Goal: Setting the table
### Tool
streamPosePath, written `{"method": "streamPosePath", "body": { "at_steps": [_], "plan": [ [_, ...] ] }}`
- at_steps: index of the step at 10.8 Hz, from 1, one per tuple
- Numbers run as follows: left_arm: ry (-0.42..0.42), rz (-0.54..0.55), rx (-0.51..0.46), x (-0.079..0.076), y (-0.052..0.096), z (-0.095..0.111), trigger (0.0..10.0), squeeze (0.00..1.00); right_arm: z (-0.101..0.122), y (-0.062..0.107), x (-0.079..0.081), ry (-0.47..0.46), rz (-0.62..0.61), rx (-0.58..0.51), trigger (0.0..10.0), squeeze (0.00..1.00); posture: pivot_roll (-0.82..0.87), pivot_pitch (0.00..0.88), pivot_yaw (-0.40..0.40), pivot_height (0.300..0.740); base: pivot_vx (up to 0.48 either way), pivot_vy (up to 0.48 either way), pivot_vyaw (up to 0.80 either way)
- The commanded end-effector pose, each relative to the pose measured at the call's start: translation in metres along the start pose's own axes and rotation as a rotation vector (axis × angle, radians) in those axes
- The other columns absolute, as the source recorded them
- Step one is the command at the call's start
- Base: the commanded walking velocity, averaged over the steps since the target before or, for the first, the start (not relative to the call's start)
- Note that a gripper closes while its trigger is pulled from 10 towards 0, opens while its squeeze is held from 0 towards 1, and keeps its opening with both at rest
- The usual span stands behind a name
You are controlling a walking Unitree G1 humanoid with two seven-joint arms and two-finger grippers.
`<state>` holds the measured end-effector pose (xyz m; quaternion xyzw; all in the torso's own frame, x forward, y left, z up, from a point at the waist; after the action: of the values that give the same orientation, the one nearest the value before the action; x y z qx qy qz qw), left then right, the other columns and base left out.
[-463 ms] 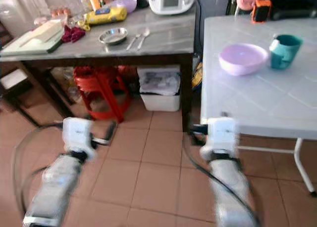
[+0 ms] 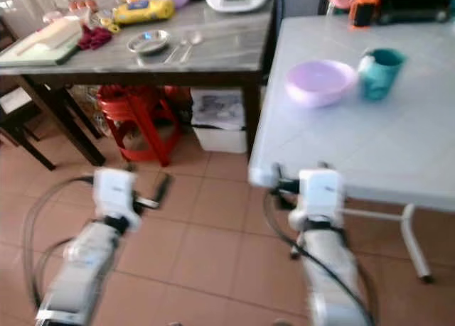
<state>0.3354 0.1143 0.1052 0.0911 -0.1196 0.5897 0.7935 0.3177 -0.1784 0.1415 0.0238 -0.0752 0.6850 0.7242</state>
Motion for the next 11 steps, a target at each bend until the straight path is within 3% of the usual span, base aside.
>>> {"method": "streamPosePath", "body": {
  "at_steps": [1, 6, 11],
  "plan": [
    [-0.018, 0.024, 0.011, 0.013, 0.002, -0.003, 10.0, 0.0, 0.002, 0.0, 0.011, -0.026, 0.023, -0.009, 10.0, 0.0, -0.12, 0.096, 0.138, 0.74, 0.0, -0.326, 0.0],
    [-0.001, 0.019, -0.016, 0.011, 0.001, 0.002, 10.0, 0.0, 0.001, 0.0, 0.011, -0.033, 0.021, -0.008, 10.0, 0.0, -0.12, 0.094, 0.139, 0.74, 0.0, 0.0, 0.0],
    [0.047, -0.005, -0.089, 0.006, -0.004, 0.025, 10.0, 0.0, 0.008, -0.001, 0.012, -0.038, 0.028, -0.023, 10.0, 0.0, -0.12, 0.092, 0.131, 0.74, 0.0, 0.0, -0.71]
  ]
}}
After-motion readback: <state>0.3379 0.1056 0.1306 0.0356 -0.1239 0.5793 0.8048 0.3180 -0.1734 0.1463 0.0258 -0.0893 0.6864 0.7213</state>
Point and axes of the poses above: a point about 5 cm out from each wrist's last joint towards the gripper, its own y axis pointing back from the gripper into the wrist, its own z axis along the axis of the wrist's last joint, x = y × z, the point moved 6 cm from there along -y, pointing out of the wrist towards the gripper, and after that the axes turned 15 degrees about -y, right-handed, at the moved point
